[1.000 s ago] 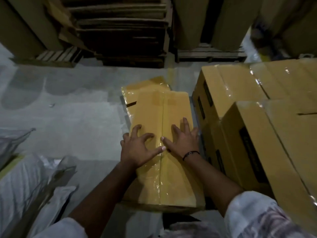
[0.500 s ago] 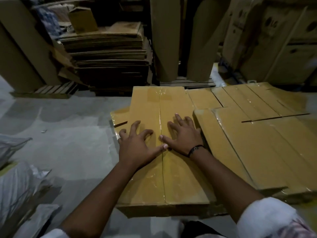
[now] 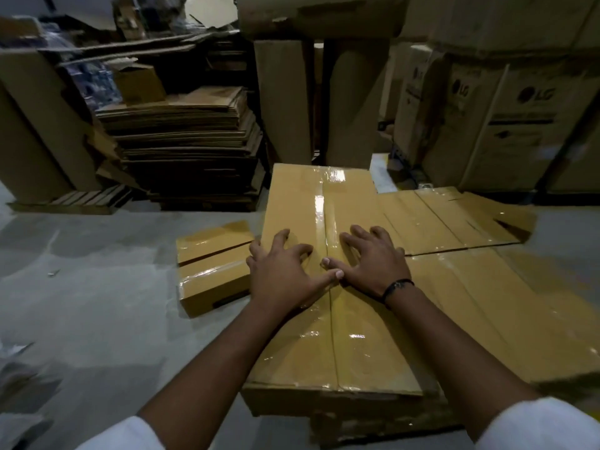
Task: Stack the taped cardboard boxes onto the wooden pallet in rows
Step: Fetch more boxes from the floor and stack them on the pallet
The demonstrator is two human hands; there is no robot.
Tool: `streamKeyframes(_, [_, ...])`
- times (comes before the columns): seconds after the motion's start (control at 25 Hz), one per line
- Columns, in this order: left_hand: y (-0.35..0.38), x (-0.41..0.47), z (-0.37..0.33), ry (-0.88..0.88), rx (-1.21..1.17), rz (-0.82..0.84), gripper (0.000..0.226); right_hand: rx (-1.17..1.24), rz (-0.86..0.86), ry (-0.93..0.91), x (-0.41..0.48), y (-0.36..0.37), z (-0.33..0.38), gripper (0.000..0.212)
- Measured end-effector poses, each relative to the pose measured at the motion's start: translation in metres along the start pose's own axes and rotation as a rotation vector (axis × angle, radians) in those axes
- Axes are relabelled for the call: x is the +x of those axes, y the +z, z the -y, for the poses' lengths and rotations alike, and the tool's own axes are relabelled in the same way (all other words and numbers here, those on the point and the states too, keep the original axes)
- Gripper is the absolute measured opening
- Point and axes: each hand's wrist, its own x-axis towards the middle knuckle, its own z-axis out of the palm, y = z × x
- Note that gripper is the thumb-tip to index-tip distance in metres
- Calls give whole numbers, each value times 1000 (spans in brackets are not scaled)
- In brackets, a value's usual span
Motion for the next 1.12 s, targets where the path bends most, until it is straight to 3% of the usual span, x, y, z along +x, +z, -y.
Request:
streamKeyframes(0.2, [55,4,-133,-2,-44,49,92,-58,18,35,-10,-48,-138,79])
streamKeyframes(0.44, [116,31,-221,38,-97,143,90,-51,41,98,4,-49,-254,76])
streamKeyframes(0.76, [191,88,-284,123,-159,307,86,-85,107,170,44,-36,-363,76])
streamKeyframes(0.88, [214,100,-294,104,-123,336,86,-112,147,166,57,-26,-385,87])
streamKeyframes(1.12, [260,119,-308,9,-132,330,83,-40,217,116,85,12,-426,82])
